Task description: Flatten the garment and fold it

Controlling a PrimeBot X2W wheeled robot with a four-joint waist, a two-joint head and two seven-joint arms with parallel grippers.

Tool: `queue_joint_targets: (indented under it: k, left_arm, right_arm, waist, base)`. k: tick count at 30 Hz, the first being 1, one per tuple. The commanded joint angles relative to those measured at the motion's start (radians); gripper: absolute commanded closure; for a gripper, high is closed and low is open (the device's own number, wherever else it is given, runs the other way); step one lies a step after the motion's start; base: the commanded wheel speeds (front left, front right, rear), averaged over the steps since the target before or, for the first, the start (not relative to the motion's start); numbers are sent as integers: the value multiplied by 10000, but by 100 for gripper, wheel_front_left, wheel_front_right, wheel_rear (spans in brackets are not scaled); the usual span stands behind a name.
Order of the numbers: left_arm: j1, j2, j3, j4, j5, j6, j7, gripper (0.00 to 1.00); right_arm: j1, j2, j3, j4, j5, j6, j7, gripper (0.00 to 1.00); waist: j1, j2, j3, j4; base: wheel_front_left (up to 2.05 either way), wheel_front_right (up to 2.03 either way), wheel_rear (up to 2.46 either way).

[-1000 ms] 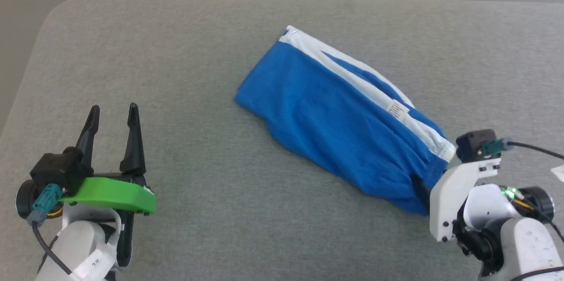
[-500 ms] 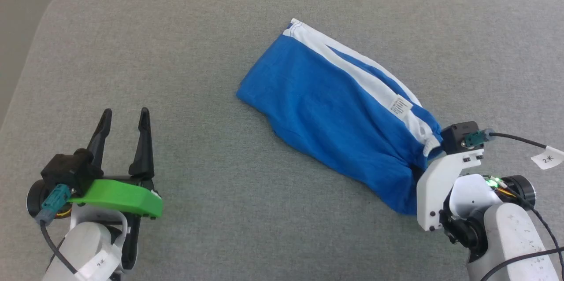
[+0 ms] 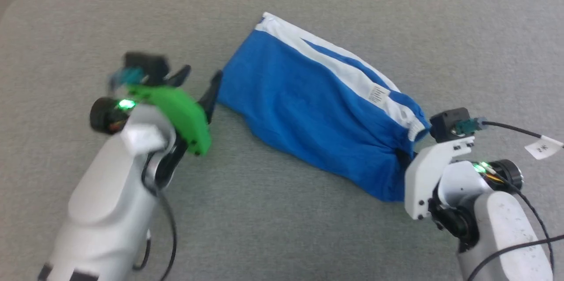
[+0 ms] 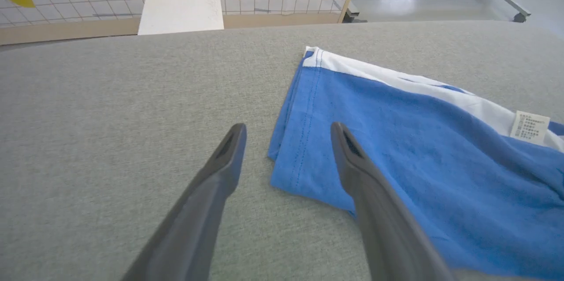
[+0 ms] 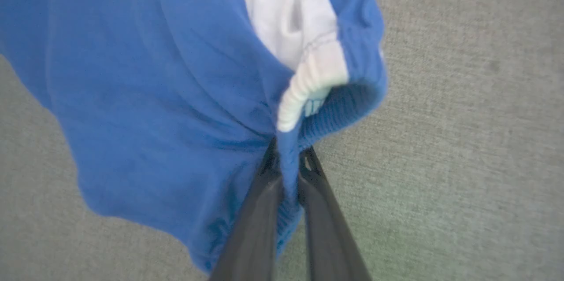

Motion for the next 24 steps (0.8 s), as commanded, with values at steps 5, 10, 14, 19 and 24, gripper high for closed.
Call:
queue_joint_targets:
  k: [5,10,14,19,24]
  left_arm:
    - [-1540,51,-641,1438,36,79,2624,0]
    - [-2330,332,-1231,2227,384,206,4657,0]
    - [-2417,455,-1608,2579,376,53,5901,81]
    - [-2132,390,-1728,2452,-97,-147,6889,100]
    - [-1903,356,-1272,2180,-497,-3,6297,100]
  right_arm:
    - [-467,-1,571,-124,94,-19,-105,100]
    - [-669,-1,953,-139,325,-19,-248,100]
    - [-738,-1,1034,-118,405,-19,-396,100]
    - [-740,-1,897,-25,369,-19,-507,100]
    - [-694,-1,725,57,406,-19,-569,100]
  waist:
    - [0,-1,686,-831]
    - [0,-1,1070,-1199]
    - [0,-1,1239,-1313]
    - [0,-1,1252,-1282]
    - [0,-1,1049,-1086]
  base:
    - [0,0,0]
    - [0,0,0]
    - [0,0,0]
    - [0,0,0]
    - [0,0,0]
